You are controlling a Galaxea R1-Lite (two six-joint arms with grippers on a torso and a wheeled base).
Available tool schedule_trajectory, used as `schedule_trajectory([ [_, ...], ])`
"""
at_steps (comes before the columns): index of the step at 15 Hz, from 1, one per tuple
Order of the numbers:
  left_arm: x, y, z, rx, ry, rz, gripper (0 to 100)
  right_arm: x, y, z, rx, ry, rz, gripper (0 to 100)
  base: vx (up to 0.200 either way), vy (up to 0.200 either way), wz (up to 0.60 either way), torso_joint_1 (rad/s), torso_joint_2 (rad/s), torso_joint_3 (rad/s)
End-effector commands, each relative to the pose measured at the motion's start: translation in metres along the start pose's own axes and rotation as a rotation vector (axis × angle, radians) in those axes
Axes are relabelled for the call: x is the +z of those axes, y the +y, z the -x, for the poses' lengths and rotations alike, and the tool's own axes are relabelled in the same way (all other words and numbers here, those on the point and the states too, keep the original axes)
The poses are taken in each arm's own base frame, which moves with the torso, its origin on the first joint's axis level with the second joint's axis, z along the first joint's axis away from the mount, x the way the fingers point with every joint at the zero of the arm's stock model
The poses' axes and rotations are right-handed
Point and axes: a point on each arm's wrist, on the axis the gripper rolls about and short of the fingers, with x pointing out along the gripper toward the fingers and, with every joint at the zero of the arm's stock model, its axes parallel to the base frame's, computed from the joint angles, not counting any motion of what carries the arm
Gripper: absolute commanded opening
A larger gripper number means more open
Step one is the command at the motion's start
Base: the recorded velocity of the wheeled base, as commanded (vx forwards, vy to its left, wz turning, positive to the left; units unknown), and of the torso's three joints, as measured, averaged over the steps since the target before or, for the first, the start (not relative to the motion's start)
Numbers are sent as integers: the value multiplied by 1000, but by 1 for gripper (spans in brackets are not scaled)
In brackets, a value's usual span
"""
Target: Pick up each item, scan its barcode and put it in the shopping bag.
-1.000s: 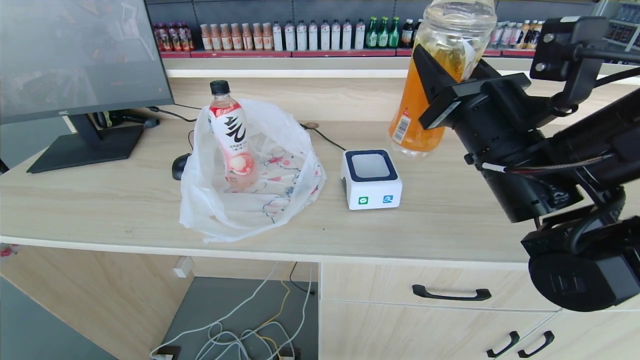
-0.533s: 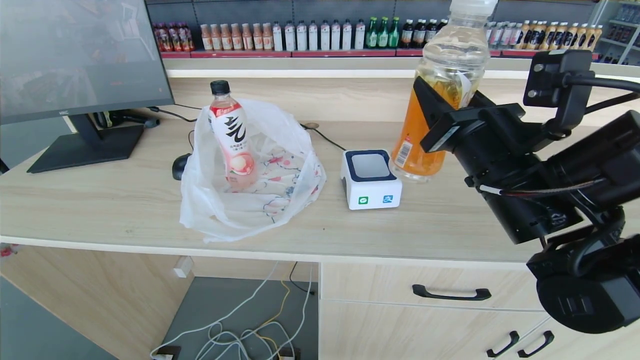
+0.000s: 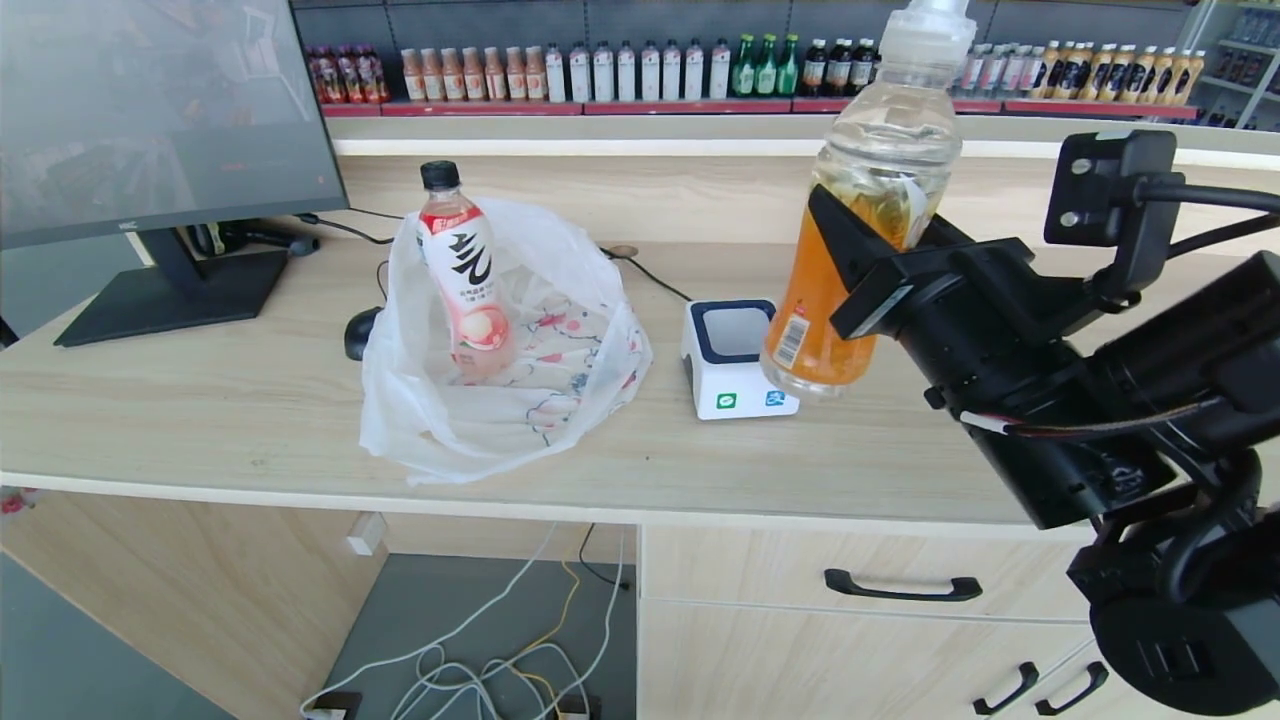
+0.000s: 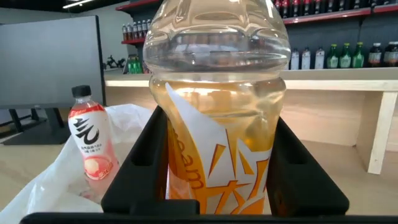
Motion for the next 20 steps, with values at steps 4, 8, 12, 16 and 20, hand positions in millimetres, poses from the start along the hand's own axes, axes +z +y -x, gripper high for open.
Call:
schedule_trajectory([
  [4, 0, 0, 0, 1, -1, 3, 100, -1, 2, -5, 1, -13, -11, 0, 0, 0, 0, 0, 0, 0],
  [8, 0, 0, 0, 1, -1, 3, 100, 10, 0, 0, 0, -31, -16, 0, 0, 200, 0, 1, 2, 4],
  [12, 0, 0, 0, 1, -1, 5, 100, 15, -2, 4, -3, -34, -18, 0, 0, 200, 0, 7, 4, -2],
  [16, 0, 0, 0, 1, -1, 5, 100, 16, -2, 4, -2, -35, -29, 0, 0, 200, 0, -3, 0, 2],
  [20, 0, 0, 0, 1, -1, 3, 100, 18, -2, 2, -3, -47, -31, 0, 0, 150, 0, 3, -1, 3],
])
